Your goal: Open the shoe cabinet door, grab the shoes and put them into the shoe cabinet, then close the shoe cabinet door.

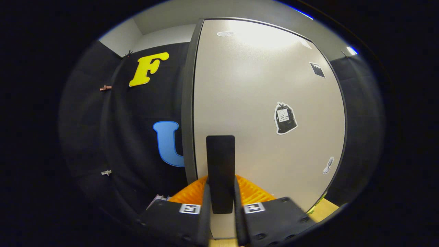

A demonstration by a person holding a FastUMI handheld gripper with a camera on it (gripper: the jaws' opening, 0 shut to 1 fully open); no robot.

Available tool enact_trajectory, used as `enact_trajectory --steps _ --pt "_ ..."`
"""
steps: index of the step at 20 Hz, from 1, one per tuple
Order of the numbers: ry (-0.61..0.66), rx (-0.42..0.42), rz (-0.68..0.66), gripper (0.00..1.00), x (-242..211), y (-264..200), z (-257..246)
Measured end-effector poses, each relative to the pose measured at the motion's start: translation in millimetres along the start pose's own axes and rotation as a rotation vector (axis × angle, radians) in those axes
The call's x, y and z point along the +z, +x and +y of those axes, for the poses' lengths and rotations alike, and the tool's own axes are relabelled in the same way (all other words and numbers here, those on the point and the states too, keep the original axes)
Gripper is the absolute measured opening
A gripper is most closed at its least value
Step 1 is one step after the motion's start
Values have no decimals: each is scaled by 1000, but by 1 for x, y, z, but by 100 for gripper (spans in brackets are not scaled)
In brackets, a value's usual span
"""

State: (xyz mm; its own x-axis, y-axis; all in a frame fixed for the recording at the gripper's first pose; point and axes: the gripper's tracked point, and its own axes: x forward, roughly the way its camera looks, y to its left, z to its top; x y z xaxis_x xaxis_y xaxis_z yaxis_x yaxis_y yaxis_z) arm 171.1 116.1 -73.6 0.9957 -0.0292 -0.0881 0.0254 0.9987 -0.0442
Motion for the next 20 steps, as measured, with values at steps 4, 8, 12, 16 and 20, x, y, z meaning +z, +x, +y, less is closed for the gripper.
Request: enact_trajectory --steps 4,8,12,16,20 --pt "-12 28 10 28 0 -6 0" --pt "11 66 27 28 -1 -20 0" --pt "25 103 26 28 1 -52 -7" --pt "41 136 34 28 4 -85 -21" --pt "40 171 44 28 7 -115 -38"
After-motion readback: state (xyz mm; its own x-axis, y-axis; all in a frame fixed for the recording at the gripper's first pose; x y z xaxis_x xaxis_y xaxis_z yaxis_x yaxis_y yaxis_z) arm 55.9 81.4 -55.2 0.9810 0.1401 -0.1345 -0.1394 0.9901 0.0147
